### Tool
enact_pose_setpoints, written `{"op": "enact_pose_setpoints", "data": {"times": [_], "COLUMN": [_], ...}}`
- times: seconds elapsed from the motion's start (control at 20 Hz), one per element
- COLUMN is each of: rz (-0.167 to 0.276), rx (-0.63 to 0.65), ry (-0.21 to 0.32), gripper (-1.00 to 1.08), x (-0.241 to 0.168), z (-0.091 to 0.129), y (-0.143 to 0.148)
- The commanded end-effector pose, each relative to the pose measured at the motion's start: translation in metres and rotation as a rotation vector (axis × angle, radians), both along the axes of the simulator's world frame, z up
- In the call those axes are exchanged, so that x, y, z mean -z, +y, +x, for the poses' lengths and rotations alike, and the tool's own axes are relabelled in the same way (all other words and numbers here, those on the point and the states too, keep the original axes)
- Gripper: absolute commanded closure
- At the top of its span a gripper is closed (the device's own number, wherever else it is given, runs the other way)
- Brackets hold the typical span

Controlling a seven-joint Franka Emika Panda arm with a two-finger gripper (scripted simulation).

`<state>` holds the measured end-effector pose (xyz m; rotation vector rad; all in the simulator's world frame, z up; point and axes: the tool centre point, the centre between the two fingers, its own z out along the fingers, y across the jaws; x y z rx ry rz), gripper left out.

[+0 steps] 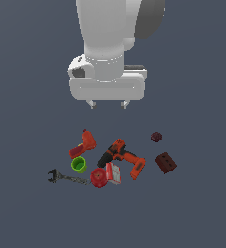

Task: Pick up a designated object from a clutter of objects.

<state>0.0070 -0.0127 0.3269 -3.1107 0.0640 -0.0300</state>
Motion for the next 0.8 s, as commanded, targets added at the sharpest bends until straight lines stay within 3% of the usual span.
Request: {"op": "enact_pose_setpoints", "data": {"times": [0.0, 0.75], "rz": [0.0, -0.002], "rx": [0.0, -0.06], "ry": [0.0, 0.012], "gripper": [-0.92, -0.92], "x": [0.0, 0.011], "z": [0.0, 0.002], "y": [0.0, 0.012]}}
